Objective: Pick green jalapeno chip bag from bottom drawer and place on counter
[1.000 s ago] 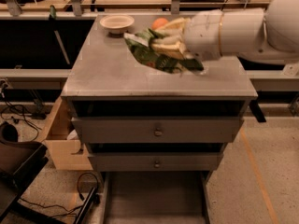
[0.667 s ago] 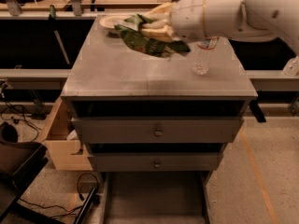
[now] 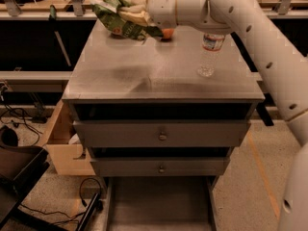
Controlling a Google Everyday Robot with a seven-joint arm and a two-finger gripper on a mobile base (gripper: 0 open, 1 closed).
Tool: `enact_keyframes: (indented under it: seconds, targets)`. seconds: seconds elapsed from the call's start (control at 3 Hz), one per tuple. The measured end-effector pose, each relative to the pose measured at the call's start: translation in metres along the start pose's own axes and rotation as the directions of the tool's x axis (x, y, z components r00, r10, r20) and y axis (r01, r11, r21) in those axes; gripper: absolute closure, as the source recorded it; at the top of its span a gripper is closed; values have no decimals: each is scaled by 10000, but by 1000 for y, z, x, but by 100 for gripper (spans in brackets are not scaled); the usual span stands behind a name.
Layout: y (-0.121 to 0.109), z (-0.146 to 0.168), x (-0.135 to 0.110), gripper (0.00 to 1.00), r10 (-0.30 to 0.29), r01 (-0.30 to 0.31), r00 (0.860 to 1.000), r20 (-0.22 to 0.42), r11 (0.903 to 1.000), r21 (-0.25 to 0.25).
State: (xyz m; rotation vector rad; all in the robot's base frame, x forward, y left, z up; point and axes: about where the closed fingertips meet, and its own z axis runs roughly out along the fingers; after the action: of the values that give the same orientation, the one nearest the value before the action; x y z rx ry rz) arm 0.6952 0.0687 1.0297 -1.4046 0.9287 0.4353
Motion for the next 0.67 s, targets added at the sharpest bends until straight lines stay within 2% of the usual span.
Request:
enact_keyframes:
  seconds: [0.33, 0.67]
  targets:
    - [-1, 2, 1, 83, -25, 25, 10000, 36, 10000, -1]
    - [0, 5, 0, 60, -26, 26, 10000, 75, 10000, -37]
